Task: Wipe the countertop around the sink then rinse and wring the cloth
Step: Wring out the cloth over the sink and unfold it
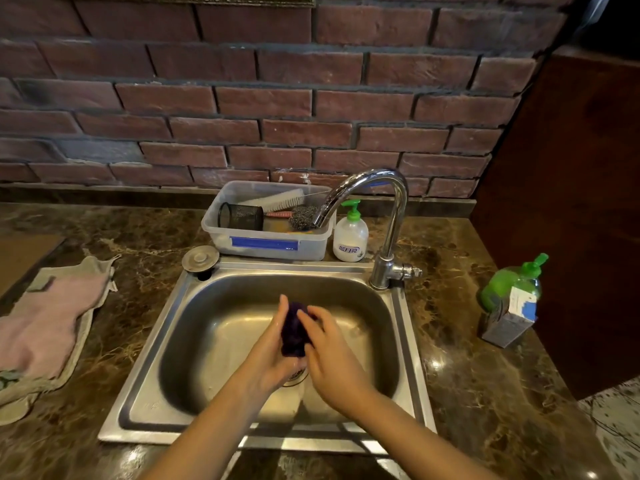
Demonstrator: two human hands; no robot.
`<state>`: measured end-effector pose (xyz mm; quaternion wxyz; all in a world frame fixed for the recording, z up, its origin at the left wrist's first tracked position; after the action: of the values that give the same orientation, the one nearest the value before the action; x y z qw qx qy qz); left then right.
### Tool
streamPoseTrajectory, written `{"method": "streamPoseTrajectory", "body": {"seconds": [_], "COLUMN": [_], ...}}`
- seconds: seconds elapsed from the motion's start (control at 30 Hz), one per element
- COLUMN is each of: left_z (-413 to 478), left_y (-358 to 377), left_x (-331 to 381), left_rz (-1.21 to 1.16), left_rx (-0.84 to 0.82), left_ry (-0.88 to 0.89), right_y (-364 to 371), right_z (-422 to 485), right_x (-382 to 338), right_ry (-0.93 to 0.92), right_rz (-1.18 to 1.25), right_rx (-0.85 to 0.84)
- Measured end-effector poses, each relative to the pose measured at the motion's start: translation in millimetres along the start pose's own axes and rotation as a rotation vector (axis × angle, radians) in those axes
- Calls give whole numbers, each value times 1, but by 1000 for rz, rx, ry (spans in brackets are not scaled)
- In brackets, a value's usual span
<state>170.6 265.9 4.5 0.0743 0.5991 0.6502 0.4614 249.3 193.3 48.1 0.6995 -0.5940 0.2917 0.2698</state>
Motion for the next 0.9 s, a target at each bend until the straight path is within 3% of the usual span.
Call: {"method": "streamPoseTrajectory", "body": {"seconds": [0.1, 0.23, 0.33, 0.4, 0.53, 0.7, 0.83, 0.9], "left_z": [-1, -6, -5, -5, -6, 8, 15, 23], "left_y": [-5, 3, 14, 15, 12, 10, 25, 17], "left_x": [-4, -1, 4, 6, -4, -20, -19, -16], "left_rz": [38, 234, 396, 367, 87, 145, -12, 176], "left_rx": [67, 54, -5, -4, 84, 405, 287, 385], "left_ry": [18, -4, -20, -41, -37, 174, 316, 310], "right_y": [-4, -30, -20, -12, 0, 15, 9, 8], "right_z": [-4, 20, 30, 35, 40, 39, 40, 42], "right_x": [2, 24, 27, 29, 43, 39, 38, 39], "right_ry": [-7, 22, 21, 15, 101, 70, 55, 80], "right_rz": [130, 47, 207, 186, 26, -33, -3, -9], "right_rx": [-91, 76, -78, -48, 122, 92, 108, 128]}}
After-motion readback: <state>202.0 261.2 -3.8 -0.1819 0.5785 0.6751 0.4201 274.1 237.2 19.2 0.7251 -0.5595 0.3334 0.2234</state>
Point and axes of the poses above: each hand's wrist, its own z-axis towards the middle knuckle, its own y-axis out of the palm, x = y × z, the point moved 3 cm from there along z, towards the middle knuckle, and after that the axes turned 1 degree about -y, right-handed, at the moved point
